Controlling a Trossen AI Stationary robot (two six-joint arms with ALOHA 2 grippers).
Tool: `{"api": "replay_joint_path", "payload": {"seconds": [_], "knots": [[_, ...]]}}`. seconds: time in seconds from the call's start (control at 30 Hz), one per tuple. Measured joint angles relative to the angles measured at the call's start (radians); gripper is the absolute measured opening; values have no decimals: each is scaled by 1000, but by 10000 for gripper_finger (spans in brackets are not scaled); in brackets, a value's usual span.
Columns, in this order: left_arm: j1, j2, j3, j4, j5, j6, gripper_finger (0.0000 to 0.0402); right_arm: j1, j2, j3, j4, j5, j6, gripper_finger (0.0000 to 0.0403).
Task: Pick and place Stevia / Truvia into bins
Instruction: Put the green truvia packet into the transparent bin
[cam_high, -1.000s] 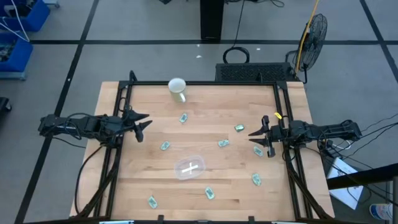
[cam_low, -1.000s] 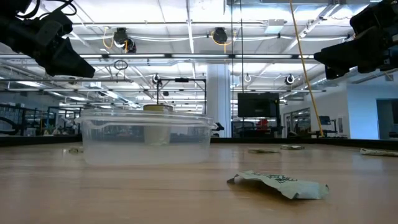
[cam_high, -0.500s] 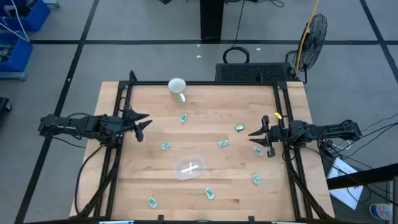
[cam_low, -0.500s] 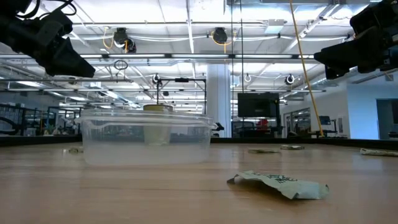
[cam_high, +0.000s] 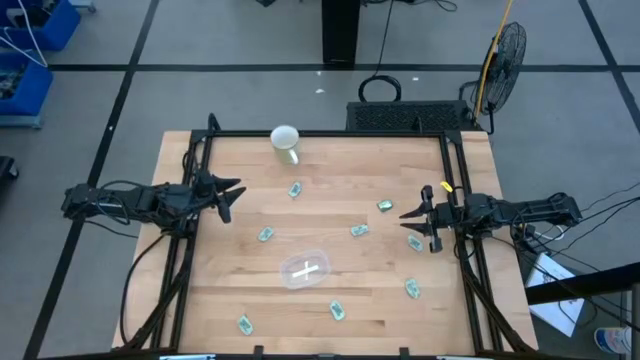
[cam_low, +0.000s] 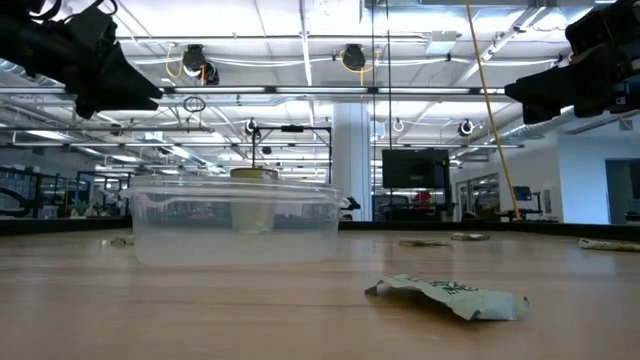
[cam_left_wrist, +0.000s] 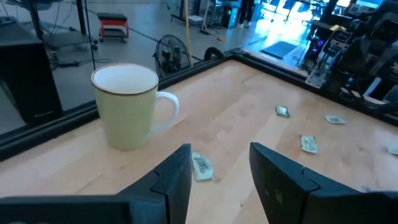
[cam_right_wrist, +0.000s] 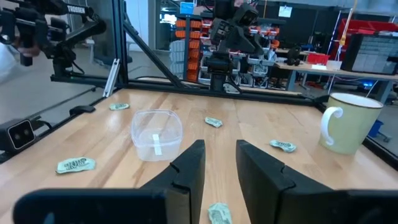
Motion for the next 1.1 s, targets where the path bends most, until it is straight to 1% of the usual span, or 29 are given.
{"api": "replay_joint_path", "payload": {"seconds": [0.07, 0.2, 0.3, 0.37, 0.47, 0.57, 0.67, 0.73, 0.8, 0.87, 0.93, 1.0, 1.1], "knots": [[0, 0, 0, -10, -19, -8, 168, 0, 0, 0, 0, 0, -1, 86], [0, 0, 0, -63, -15, -50, 168, 0, 0, 0, 0, 0, -1, 86], [0, 0, 0, -118, -9, -48, 168, 0, 0, 0, 1, 0, 2, 86], [0, 0, 0, -154, 4, -48, 168, 1, 0, 0, 1, 0, 45, 86], [0, 0, 0, -196, 49, -48, 168, 1, 0, 0, 11, 0, 90, 86], [0, 0, 0, -207, 120, -43, 168, 1, 0, 0, 19, 1, 155, 86], [0, 0, 0, -205, 162, -32, 168, 1, 0, 0, 52, 2, 158, 86], [0, 0, 0, -203, 143, -32, 168, 1, 0, 0, 52, 3, 161, 86], [0, 3, 0, -203, 87, -28, 168, 1, 3, 0, 43, 3, 185, 86], [0, 8, 0, -203, 26, -26, 168, 1, 13, 0, 13, 0, 249, 86], [0, 16, 0, -203, -11, -2, 168, 2, 30, 0, -18, -2, 346, 86], [0, 26, 0, -205, -19, 41, 168, 2, 52, -5, -56, -2, 425, 86], [0, 47, 0, -205, -13, 56, 168, 4, 106, -31, -15, 1, 496, 86]]}}
